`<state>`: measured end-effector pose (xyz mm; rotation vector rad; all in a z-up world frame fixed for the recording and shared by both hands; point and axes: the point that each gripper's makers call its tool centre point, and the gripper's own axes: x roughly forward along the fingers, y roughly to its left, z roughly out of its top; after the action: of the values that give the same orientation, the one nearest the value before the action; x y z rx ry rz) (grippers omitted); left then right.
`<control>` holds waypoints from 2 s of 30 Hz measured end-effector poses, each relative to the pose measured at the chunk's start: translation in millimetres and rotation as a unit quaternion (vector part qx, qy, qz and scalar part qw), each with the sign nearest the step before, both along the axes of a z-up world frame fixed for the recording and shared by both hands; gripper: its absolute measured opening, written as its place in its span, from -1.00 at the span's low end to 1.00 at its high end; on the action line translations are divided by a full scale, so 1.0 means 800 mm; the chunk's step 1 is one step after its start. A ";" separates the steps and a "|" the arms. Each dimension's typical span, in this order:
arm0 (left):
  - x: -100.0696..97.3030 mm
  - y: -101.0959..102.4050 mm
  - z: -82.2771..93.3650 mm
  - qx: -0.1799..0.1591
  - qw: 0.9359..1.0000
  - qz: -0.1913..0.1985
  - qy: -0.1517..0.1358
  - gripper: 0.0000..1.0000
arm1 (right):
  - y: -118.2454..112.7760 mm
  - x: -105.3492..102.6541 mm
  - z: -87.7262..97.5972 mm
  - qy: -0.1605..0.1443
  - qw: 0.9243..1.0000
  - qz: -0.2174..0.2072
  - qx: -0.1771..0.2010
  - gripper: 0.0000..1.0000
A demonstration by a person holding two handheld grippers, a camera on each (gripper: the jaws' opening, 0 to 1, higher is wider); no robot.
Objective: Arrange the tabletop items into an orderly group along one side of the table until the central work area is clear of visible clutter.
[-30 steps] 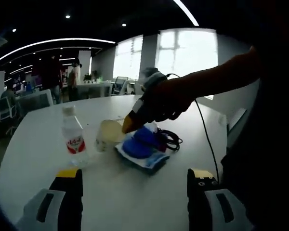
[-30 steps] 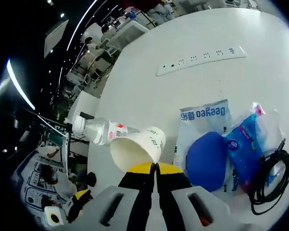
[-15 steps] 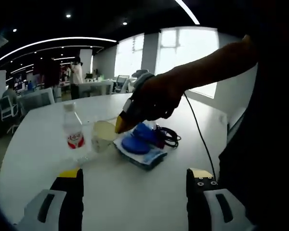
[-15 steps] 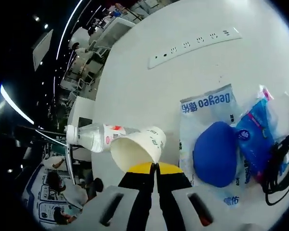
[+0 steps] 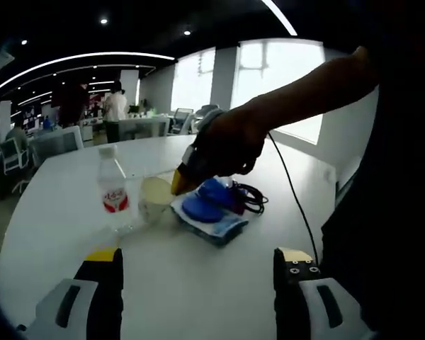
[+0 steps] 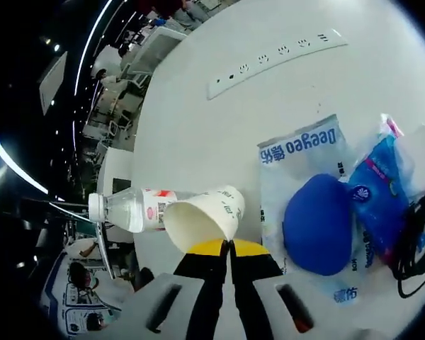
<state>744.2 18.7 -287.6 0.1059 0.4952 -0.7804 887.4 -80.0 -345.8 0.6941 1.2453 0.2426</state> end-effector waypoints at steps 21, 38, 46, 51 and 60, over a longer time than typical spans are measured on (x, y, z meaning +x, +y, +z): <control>0.003 -0.008 -0.001 -0.002 1.000 -0.017 0.002 0.70 | 0.011 0.017 0.009 -0.018 1.000 -0.017 0.012 -0.96; 0.004 -0.013 0.001 -0.006 1.000 -0.008 0.001 0.70 | 0.019 0.021 0.010 -0.010 0.999 -0.021 0.029 -0.92; 0.004 -0.019 0.004 -0.004 1.000 -0.006 -0.001 0.70 | 0.014 0.013 0.009 -0.014 0.999 -0.011 0.026 -0.83; 0.004 -0.020 0.005 -0.005 1.000 -0.004 -0.001 0.70 | 0.013 0.013 0.017 -0.043 0.999 0.005 0.023 -0.65; 0.005 -0.025 0.010 -0.014 1.000 -0.007 0.008 0.77 | 0.011 0.019 0.052 -0.107 0.993 0.012 0.048 -0.23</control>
<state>748.1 -1.3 -279.5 0.0771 0.4986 -0.8031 902.4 -71.2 -304.5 0.7166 1.0425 0.3884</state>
